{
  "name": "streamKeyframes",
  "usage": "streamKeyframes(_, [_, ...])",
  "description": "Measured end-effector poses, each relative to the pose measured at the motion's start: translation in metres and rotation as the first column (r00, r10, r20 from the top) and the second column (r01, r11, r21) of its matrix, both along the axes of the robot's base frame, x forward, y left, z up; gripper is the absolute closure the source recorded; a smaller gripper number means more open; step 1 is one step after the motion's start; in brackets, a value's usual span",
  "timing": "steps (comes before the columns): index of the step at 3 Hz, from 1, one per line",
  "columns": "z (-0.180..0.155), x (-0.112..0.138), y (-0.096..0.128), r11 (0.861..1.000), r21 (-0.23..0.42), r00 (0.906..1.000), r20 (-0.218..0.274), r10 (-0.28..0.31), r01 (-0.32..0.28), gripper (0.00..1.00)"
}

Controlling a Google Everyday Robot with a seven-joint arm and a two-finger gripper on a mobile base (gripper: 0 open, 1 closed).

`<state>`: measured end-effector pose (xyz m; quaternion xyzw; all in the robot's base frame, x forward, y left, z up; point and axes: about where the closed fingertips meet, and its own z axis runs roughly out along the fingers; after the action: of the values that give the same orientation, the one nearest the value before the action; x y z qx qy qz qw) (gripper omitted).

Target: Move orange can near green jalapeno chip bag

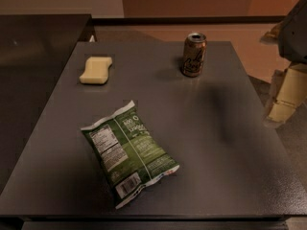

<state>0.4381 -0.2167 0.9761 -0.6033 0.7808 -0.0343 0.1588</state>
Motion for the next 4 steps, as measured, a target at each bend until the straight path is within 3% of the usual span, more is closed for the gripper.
streamKeyframes(1, [0.001, 0.001, 0.000, 1.000, 0.001, 1.0000, 0.006, -0.004, 0.004, 0.00])
streamKeyframes(2, [0.001, 0.020, -0.001, 0.997, 0.037, 0.9969, 0.040, -0.068, 0.067, 0.00])
streamKeyframes(3, [-0.002, 0.055, -0.002, 0.984, 0.104, 0.9844, 0.082, -0.156, 0.147, 0.00])
streamKeyframes(4, [-0.009, 0.091, -0.005, 0.957, 0.193, 0.9633, 0.117, -0.242, 0.217, 0.00])
